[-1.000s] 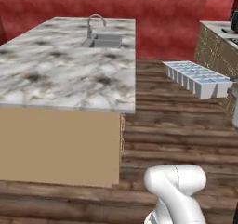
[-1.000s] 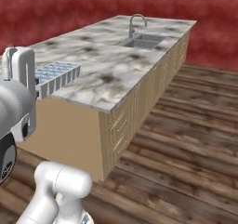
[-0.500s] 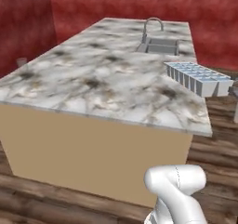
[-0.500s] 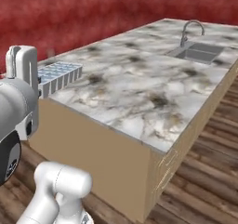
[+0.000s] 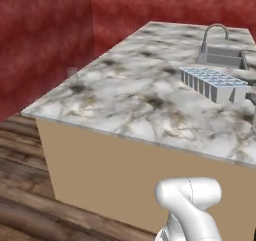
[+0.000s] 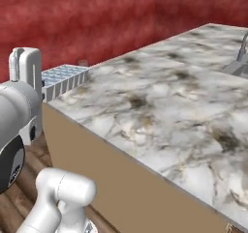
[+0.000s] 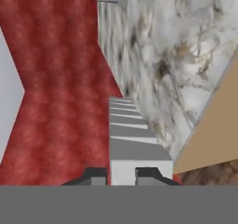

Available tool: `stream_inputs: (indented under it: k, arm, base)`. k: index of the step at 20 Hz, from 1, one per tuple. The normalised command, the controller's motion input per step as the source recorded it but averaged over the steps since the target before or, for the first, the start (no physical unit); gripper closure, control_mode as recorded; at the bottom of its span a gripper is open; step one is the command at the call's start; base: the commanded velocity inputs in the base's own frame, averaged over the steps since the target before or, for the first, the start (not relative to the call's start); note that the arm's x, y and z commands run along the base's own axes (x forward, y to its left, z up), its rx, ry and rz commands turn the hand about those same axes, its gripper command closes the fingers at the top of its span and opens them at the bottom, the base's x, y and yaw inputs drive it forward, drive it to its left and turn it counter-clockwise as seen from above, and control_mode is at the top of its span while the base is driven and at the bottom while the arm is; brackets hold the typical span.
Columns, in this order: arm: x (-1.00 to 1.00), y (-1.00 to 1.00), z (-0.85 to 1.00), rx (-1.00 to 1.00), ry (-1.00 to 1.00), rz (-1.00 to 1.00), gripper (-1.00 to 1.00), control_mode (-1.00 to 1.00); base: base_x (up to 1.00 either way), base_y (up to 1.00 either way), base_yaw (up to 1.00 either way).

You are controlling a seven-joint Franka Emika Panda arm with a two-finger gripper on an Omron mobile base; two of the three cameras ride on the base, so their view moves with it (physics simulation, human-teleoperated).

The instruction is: Open the freezer door, pick up the ice cube tray from the freezer, and place it on the dining counter.

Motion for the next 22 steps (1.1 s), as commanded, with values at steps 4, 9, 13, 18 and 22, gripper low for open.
stream_inputs:
  k: [4,9,13,18,22]
  arm:
    - [0.00,0.00,0.00,0.00,0.00,0.00,1.00,1.00]
    - [0.00,0.00,0.00,0.00,0.00,0.00,1.00,1.00]
    - [0.00,0.00,0.00,0.00,0.00,0.00,1.00,1.00]
    - [0.00,0.00,0.00,0.00,0.00,0.00,1.00,1.00]
    - [0.00,0.00,0.00,0.00,0.00,0.00,1.00,1.00]
  base:
    - [0.75,0.98,-0.03]
    - [0.74,1.00,-0.19]
    - [0.68,0.96,-0.37]
    - [0.62,0.70,-0.46]
    - [0.53,0.56,-0.46]
